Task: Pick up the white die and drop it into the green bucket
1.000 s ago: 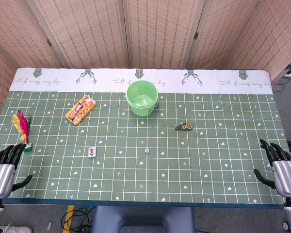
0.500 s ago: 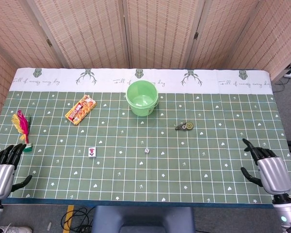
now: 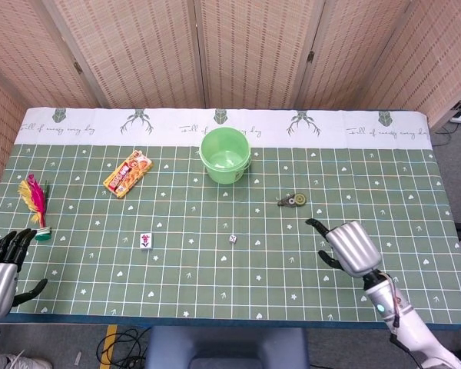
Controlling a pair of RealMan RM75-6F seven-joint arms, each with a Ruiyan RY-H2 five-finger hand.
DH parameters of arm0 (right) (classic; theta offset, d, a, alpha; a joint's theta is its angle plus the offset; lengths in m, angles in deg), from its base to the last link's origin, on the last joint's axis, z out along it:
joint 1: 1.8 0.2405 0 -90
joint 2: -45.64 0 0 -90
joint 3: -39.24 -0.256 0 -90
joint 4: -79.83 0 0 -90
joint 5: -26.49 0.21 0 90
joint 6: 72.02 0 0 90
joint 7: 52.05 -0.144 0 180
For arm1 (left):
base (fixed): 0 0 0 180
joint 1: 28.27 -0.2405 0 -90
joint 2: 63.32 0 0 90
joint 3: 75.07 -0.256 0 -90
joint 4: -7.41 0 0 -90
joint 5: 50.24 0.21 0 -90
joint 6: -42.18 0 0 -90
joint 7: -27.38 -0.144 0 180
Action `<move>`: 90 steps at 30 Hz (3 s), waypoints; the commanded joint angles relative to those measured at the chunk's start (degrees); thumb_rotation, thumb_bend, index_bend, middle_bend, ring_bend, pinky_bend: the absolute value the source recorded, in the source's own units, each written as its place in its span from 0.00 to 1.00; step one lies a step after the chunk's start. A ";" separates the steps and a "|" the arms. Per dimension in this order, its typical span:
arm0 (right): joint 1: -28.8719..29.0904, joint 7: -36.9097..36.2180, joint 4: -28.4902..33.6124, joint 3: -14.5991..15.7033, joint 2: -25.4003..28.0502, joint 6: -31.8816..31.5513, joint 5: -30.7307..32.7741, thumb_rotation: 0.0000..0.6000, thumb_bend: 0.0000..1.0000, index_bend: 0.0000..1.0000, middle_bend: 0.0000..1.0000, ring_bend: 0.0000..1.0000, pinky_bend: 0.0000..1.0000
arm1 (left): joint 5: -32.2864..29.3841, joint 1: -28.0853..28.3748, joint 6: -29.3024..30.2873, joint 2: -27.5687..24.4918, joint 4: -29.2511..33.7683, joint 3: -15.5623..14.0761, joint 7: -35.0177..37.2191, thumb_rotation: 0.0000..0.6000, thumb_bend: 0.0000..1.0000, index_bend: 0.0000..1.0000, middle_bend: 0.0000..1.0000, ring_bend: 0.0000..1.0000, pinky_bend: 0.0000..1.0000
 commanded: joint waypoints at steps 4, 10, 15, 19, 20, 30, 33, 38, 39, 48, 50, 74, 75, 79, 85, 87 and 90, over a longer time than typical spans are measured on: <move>7.84 7.01 -0.83 -3.35 -6.32 8.73 8.77 1.00 0.18 0.34 0.95 1.00 0.98 | 0.41 -0.32 0.41 -0.05 -0.24 -0.12 0.61 1.00 0.22 0.09 0.11 0.09 0.16; 13.70 12.65 -4.26 -4.32 -12.52 12.85 15.25 1.00 0.18 0.35 0.97 1.00 1.00 | 0.80 -0.76 1.09 -0.20 -0.60 -0.26 1.19 1.00 0.22 0.09 0.11 0.09 0.16; 17.98 15.74 -8.45 -4.74 -16.94 15.01 20.09 1.00 0.18 0.36 0.97 1.00 1.00 | 0.67 -1.29 1.53 -0.32 -0.89 -0.40 1.88 1.00 0.22 0.09 0.11 0.09 0.16; 20.90 17.27 -11.72 -4.76 -19.80 16.26 23.08 1.00 0.20 0.36 0.97 1.00 1.00 | 0.63 -1.54 1.37 -0.29 -1.09 -0.69 2.00 1.00 0.22 0.09 0.11 0.09 0.16; 21.58 17.60 -12.51 -4.66 -20.44 16.68 23.75 1.00 0.21 0.36 0.97 1.00 1.00 | 0.58 -1.59 1.39 -0.33 -1.08 -0.68 2.03 1.00 0.22 0.09 0.11 0.09 0.16; 27.42 20.05 -19.63 -3.14 -26.51 18.96 29.76 1.00 0.24 0.38 0.97 1.00 1.00 | 0.05 -2.19 1.93 -0.89 -1.08 -0.44 2.42 1.00 0.22 0.09 0.11 0.09 0.16; 28.68 20.08 -21.32 -2.77 -27.90 19.30 30.84 1.00 0.25 0.40 0.97 1.00 1.00 | -0.07 -2.34 1.96 -0.92 -1.29 -0.44 2.65 1.00 0.22 0.09 0.11 0.09 0.16; 30.28 19.68 -24.07 -2.46 -30.07 19.21 31.90 1.00 0.26 0.44 0.97 1.00 1.00 | -0.37 -2.59 2.02 -0.88 -1.70 -0.39 3.07 1.00 0.22 0.09 0.11 0.09 0.16; 30.54 19.66 -24.51 -2.37 -30.35 19.23 32.10 1.00 0.26 0.45 0.97 1.00 1.00 | -0.41 -2.61 1.99 -0.89 -1.77 -0.37 3.15 1.00 0.22 0.09 0.11 0.09 0.16; 32.44 18.99 -27.56 -1.66 -32.30 19.00 33.59 1.00 0.27 0.46 0.97 1.00 1.00 | -0.31 -2.88 2.16 -1.05 -2.01 -0.34 4.05 1.00 0.22 0.09 0.11 0.09 0.16; 32.82 18.85 -28.03 -1.65 -32.56 18.98 33.72 1.00 0.27 0.46 0.97 1.00 1.00 | -0.33 -2.94 2.20 -1.08 -2.04 -0.32 4.23 1.00 0.22 0.09 0.11 0.09 0.16; 35.94 19.94 -30.72 0.01 -34.66 18.23 36.50 1.00 0.31 0.58 0.97 1.00 1.00 | -0.77 -3.56 2.12 -0.96 -3.24 -0.23 5.91 1.00 0.22 0.09 0.11 0.09 0.16; 35.91 19.84 -30.74 0.06 -34.60 18.10 36.43 1.00 0.31 0.59 0.97 1.00 1.00 | -0.74 -3.55 2.09 -0.94 -3.24 -0.24 5.92 1.00 0.22 0.09 0.11 0.09 0.16; 35.47 18.99 -29.94 0.17 -33.65 17.19 35.74 1.00 0.32 0.63 0.97 1.00 1.00 | -0.82 -3.58 2.09 -0.94 -3.25 -0.16 5.89 1.00 0.22 0.09 0.11 0.09 0.16; 33.38 16.14 -24.40 0.35 -28.66 15.26 34.23 1.00 0.32 0.66 0.97 1.00 1.00 | -0.61 -3.64 2.23 -0.95 -3.18 -0.15 5.99 1.00 0.22 0.09 0.11 0.09 0.16; 32.78 15.90 -22.87 0.58 -26.92 14.61 33.97 1.00 0.32 0.66 0.97 1.00 1.00 | -0.46 -3.61 2.21 -0.95 -3.08 -0.19 5.91 1.00 0.22 0.09 0.11 0.09 0.16; 31.43 14.06 -19.82 0.43 -24.35 12.25 31.54 1.00 0.31 0.66 0.97 1.00 1.00 | -0.11 -3.49 2.22 -0.96 -2.74 -0.20 5.69 1.00 0.22 0.09 0.11 0.09 0.16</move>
